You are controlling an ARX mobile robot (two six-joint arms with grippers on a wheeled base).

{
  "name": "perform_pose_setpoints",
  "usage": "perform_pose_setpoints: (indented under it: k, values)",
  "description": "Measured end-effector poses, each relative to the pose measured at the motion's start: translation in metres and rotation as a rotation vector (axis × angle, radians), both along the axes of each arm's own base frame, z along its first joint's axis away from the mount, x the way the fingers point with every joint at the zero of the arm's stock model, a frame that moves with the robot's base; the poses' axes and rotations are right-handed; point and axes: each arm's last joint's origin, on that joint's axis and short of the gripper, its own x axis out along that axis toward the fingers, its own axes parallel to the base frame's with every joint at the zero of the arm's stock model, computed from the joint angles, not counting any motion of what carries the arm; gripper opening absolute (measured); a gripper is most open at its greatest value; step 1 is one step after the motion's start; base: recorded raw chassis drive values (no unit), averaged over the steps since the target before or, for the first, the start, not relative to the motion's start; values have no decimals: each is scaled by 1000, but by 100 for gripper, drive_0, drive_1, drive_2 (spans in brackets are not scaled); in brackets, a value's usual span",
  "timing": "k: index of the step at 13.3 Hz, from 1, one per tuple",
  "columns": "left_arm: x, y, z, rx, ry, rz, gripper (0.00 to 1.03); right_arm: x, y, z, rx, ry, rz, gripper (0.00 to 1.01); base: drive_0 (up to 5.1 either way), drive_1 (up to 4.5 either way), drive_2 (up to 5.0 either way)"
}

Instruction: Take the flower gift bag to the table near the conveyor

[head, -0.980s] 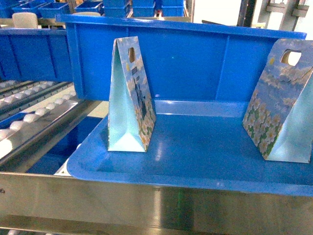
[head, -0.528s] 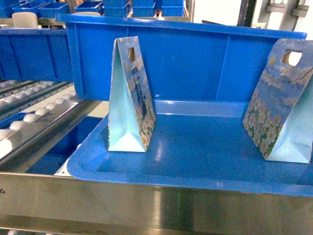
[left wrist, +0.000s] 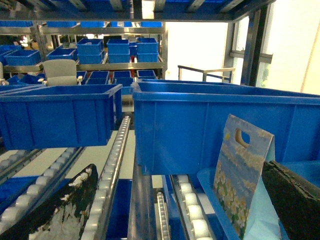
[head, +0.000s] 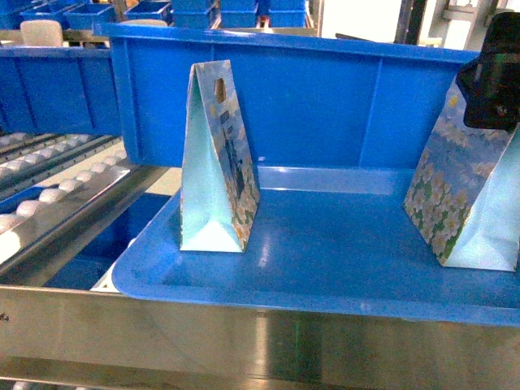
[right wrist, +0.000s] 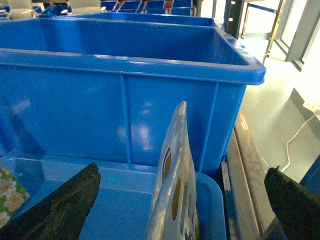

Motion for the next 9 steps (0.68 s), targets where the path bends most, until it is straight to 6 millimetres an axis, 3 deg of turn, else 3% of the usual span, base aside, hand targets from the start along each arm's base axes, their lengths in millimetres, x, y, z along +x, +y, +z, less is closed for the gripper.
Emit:
perform_pose_setpoints:
  k: [6,7,9]
  values:
    - [0,0,0,2,0,0,98,26,-2,-19,21,87,-19,98,0,0,0]
    - [0,0,0,1,-1,0,98,29,-3,-21,21,87,-23,92,0,0,0]
    - [0,0,0,1,-1,0,98,29,-6,-21,22,81,-31,68,0,0,0]
